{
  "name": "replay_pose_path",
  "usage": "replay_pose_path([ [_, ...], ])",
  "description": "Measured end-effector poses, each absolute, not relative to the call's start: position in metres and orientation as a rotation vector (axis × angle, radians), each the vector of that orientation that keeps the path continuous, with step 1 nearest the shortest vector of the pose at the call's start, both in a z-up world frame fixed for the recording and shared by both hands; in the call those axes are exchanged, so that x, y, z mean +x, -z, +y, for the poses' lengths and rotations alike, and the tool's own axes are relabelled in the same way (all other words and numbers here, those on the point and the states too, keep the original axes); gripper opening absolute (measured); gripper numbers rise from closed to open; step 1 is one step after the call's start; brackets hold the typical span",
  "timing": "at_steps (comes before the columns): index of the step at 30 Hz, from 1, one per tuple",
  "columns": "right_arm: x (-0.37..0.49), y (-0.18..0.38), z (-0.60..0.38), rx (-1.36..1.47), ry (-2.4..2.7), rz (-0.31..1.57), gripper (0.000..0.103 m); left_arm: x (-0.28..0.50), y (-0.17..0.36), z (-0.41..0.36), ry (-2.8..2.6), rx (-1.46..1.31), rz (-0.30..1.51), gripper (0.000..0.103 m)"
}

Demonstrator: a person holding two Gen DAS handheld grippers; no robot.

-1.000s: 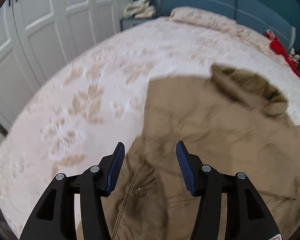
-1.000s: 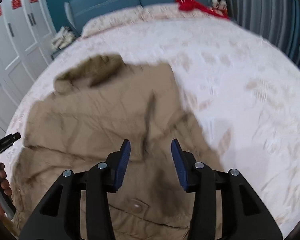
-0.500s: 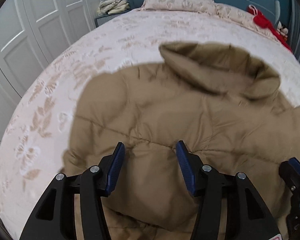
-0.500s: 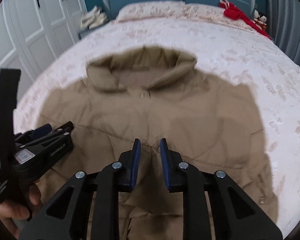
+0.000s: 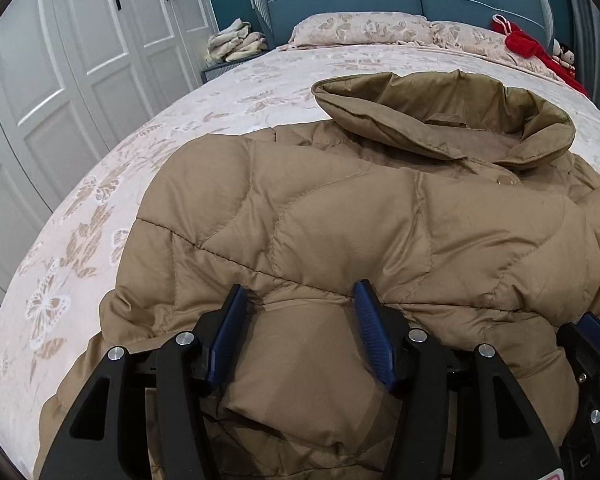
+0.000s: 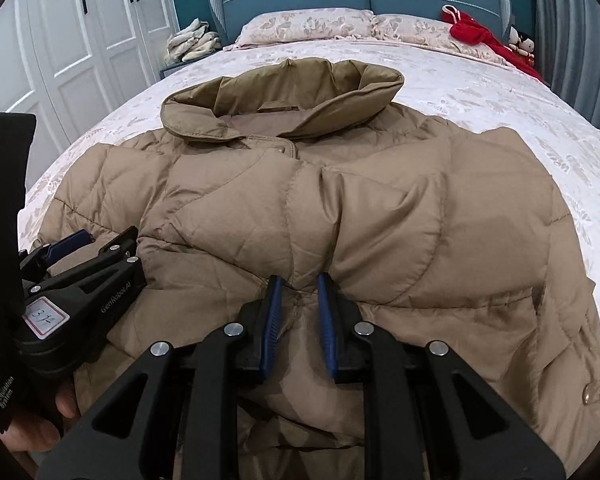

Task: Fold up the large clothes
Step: 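Grasp the coat hem with both grippers side by side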

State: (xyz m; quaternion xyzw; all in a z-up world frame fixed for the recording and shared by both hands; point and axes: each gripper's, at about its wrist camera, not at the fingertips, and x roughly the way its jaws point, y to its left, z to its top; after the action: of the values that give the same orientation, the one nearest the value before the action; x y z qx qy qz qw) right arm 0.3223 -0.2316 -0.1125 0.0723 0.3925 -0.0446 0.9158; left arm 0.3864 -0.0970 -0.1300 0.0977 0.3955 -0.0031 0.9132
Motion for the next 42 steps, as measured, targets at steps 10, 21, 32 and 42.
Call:
replay_pose_path([
  [10,0.3199,0.1147,-0.2285,0.129,0.1,0.781,0.017,0.3852,0.1328,-0.0999,-0.007,0.214,0.791,0.056],
  [21,0.319,0.1168,-0.2274,0.125,0.102,0.765,0.017,0.381,0.1353,-0.1041,-0.025,0.235,0.773,0.056],
  [32,0.3185,0.1174,-0.2278,0.126,0.101,0.762,0.017,0.3796,0.1351,-0.1044,-0.033,0.244,0.764,0.056],
  [42,0.317,0.1169,-0.2284,0.132,0.1,0.754,0.017,0.3798,0.1347,-0.1051,-0.042,0.252,0.758,0.056],
])
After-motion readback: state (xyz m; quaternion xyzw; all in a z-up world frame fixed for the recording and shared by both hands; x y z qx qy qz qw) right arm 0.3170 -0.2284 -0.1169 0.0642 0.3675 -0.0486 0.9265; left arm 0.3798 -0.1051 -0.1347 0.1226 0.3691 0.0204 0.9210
